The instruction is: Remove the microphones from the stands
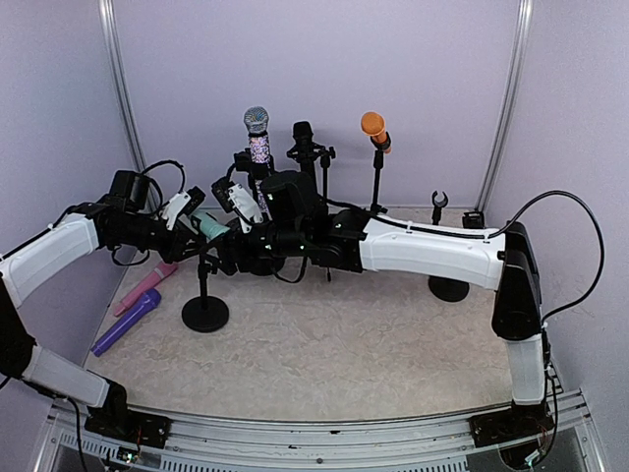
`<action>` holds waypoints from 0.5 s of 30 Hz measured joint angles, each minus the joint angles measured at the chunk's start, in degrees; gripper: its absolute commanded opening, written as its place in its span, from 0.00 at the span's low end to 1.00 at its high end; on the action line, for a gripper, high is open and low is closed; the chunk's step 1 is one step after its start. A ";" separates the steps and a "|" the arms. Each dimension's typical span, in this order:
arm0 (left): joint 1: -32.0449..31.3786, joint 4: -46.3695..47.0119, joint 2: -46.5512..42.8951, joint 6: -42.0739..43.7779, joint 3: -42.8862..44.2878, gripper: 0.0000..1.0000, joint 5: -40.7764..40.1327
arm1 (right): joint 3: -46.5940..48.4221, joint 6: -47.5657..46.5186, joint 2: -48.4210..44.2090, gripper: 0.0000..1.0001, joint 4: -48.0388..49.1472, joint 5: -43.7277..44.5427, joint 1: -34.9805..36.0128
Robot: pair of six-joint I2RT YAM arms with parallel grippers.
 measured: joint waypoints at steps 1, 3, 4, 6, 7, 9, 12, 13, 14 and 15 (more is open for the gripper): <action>-0.13 0.28 -0.11 -0.09 -0.17 0.00 -0.48 | 0.00 0.17 0.00 0.59 -0.02 0.26 0.00; -0.28 0.90 -0.57 -0.33 -0.85 0.00 -1.64 | -0.20 0.87 0.00 0.47 -0.31 1.66 0.07; -0.26 1.05 -0.81 -0.50 -1.16 0.00 -2.45 | -0.33 1.46 0.00 0.41 -0.55 2.49 0.13; -0.24 1.60 -1.18 -0.70 -1.77 0.00 -4.20 | -0.57 1.60 0.00 0.29 -0.98 4.00 0.35; -0.22 1.79 -1.29 -0.81 -1.97 0.00 -5.03 | -0.63 2.03 0.00 0.25 -1.20 5.16 0.20; -0.33 2.82 -1.29 -0.83 -2.29 0.00 -5.53 | -0.72 2.49 -0.02 0.18 -1.20 5.77 0.00; -0.44 3.32 -1.64 -0.37 -2.97 0.00 -5.84 | -1.95 2.49 -0.39 0.12 -0.31 6.51 0.37; -0.55 3.50 -1.77 -0.11 -3.26 0.00 -5.95 | -2.78 2.49 -0.72 0.11 0.28 6.80 0.55; -0.72 3.67 -1.95 0.13 -3.56 0.00 -6.08 | -3.65 2.47 -1.09 0.09 0.85 7.19 0.72; -0.87 3.82 -2.08 0.37 -3.80 0.00 -6.14 | -4.59 2.47 -1.55 0.08 1.36 7.54 0.87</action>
